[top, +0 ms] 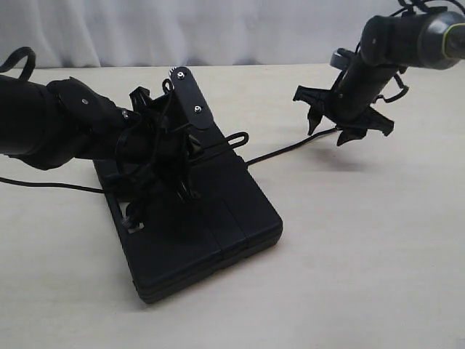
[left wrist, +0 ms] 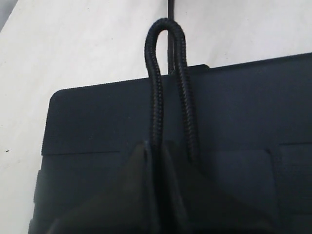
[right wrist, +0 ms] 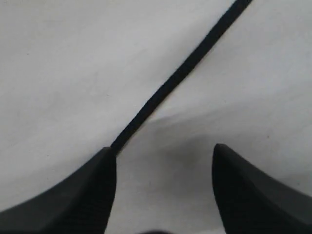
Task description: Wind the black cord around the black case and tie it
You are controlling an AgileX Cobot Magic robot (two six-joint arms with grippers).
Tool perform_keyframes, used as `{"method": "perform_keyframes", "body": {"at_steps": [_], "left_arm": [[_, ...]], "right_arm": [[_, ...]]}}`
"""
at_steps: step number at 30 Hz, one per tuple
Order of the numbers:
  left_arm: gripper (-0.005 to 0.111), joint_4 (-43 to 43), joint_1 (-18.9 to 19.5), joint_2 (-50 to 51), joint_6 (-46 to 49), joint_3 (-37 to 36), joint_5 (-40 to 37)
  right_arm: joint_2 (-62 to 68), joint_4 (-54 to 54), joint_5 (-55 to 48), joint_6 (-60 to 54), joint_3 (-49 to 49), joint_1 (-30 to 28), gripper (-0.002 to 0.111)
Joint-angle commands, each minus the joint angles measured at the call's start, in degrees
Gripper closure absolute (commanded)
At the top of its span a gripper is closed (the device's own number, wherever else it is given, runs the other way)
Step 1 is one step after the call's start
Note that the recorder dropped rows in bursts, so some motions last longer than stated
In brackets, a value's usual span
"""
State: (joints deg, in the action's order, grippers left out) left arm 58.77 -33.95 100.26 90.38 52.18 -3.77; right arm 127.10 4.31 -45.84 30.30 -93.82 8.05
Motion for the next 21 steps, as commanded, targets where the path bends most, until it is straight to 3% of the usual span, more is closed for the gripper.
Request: {"method": "perform_keyframes", "body": {"at_steps": [1,11,13,18,21], "left_arm": [[0.107,0.44,-0.05,-0.18,0.21,-0.06,-0.15],[0.107,0.44,-0.05,-0.18,0.21,-0.06,-0.15],[0.107,0.44,-0.05,-0.18,0.21,-0.06,-0.15],[0.107,0.44,-0.05,-0.18,0.21,-0.06,-0.36],[0.107,0.44,-0.05,-0.18,0.21,-0.06,-0.52]], "right_arm": [[1.96,2.64,5.07,0.63,-0.15,-0.19,0.053],[7.04,5.28,12.34,-0.50,-0.15,-0.19,0.062],[7.64,5.28,12.39,-2.36,-0.15,-0.19,0.070],[9.40,6.61,13.21,-10.61,-0.15,0.32,0.105],[10.42,7.70,14.03,-17.31,-0.15,1.05,0.104]]}}
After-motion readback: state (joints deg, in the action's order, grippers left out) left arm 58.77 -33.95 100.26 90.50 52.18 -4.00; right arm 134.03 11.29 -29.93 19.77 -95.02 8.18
